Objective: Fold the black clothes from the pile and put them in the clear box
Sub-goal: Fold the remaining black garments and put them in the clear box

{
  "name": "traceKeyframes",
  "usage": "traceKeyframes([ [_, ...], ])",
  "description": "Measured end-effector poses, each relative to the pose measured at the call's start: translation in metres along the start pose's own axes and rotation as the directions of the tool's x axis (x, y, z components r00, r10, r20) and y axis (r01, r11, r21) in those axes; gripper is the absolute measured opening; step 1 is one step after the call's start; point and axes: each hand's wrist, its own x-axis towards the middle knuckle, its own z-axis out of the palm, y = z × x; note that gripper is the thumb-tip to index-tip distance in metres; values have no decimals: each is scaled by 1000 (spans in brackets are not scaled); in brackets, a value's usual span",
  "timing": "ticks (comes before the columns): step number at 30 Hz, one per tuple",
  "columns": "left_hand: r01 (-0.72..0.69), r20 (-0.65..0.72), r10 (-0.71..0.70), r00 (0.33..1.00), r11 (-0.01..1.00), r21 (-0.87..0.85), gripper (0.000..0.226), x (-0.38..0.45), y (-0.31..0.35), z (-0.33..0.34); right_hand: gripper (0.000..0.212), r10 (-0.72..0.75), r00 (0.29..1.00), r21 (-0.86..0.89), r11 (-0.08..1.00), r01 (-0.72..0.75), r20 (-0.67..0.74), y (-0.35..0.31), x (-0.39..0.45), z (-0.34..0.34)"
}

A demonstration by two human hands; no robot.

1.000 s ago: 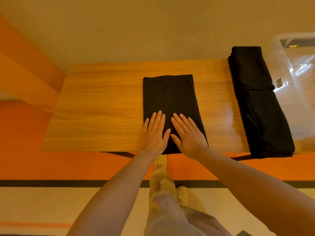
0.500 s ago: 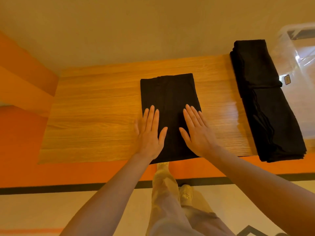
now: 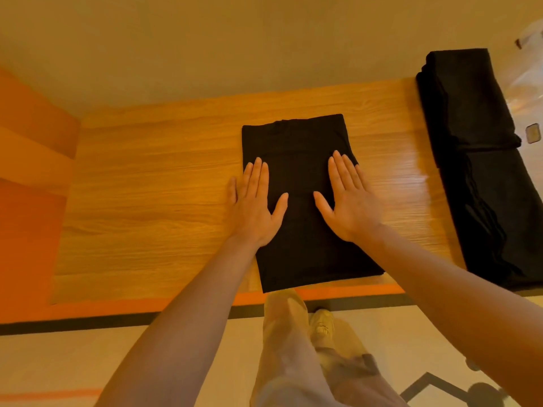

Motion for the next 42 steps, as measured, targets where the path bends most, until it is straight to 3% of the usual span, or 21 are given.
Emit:
traceKeyframes([
  [4,-38,-57,36,998,998,-43,69,3,-3,-2,73,2,998,72,997,2,-58,-6,6,-4],
  [7,-108,-164,94,982,991,-80,64,31,2,-9,64,-82,981,141,984,107,-174,-15,38,-14],
  [10,-151,-95,144,985,986,-68,62,77,14,-14,65,-126,986,112,984,138,-105,-23,82,-18],
  [13,-128,-16,128,992,992,1,65,111,10,-13,72,-81,995,41,996,83,-59,-11,108,-13],
  [17,-62,-11,63,998,998,25,71,131,-16,-16,76,38,998,19,999,-37,-56,17,122,-18],
  [22,-66,10,66,998,997,41,71,142,-24,-20,78,57,997,8,998,-57,-52,18,127,-20],
  [29,-70,-125,62,990,995,-64,62,121,-25,-22,69,19,996,90,996,-11,-87,26,117,-18],
  [35,-283,-189,260,947,953,-107,54,49,-29,-18,57,-142,979,163,973,165,-148,28,48,-26],
  [39,-519,-78,513,855,849,-102,54,-25,-30,-11,53,-336,939,130,930,344,-75,31,-25,-14],
  [42,-597,33,601,798,798,-82,56,-74,-31,-1,51,-409,912,113,905,409,-29,38,-72,-1],
])
